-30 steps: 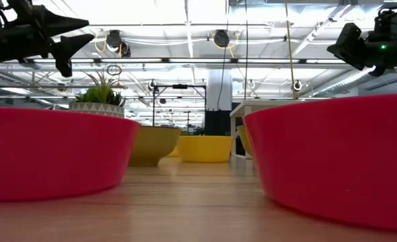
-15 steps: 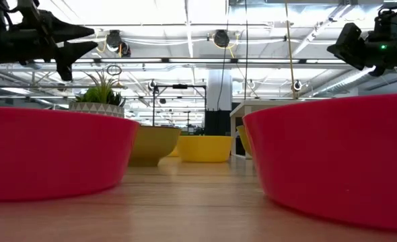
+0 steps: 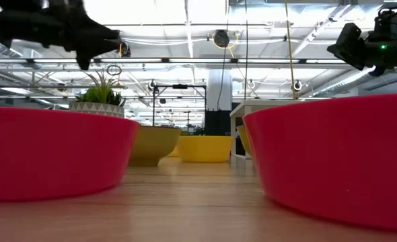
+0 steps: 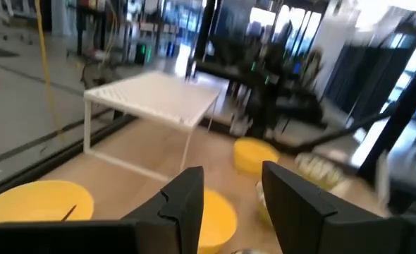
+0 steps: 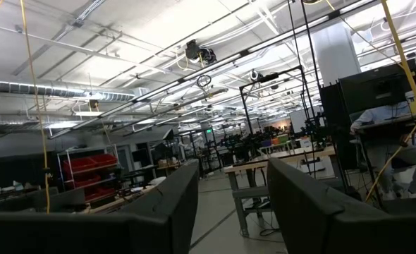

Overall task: Pick & Place Mini bowls
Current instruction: Put the yellow bowl on the shelf

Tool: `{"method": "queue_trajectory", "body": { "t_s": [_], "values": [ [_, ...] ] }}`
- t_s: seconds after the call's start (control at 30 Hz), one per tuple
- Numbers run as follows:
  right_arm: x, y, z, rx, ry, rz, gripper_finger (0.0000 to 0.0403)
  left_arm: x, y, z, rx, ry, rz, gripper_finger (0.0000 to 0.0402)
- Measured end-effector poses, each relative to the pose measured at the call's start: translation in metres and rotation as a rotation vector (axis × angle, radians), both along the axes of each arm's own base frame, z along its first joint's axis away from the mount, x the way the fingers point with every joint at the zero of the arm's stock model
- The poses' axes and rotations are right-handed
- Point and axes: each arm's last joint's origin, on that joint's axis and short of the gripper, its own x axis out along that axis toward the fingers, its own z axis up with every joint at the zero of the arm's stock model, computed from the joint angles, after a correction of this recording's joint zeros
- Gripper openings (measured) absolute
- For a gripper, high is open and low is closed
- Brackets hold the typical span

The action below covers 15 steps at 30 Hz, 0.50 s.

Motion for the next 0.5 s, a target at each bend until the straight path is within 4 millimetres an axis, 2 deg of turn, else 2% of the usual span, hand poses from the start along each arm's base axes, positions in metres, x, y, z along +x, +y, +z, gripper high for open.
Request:
{"method": "queue_trajectory", "body": {
  "t_s": [0.27, 0.5],
  "values": [
    [0.0, 0.0, 0.0, 0.0, 0.0, 0.0, 0.0155, 0.056, 0.002, 0.019, 0.218, 0.211, -0.006, 0.0147],
    [0.0, 0.0, 0.0, 0.0, 0.0, 0.0, 0.0155, 0.102, 0.012, 0.02, 0.32, 0.364, 0.073, 0.0148]
  ]
}}
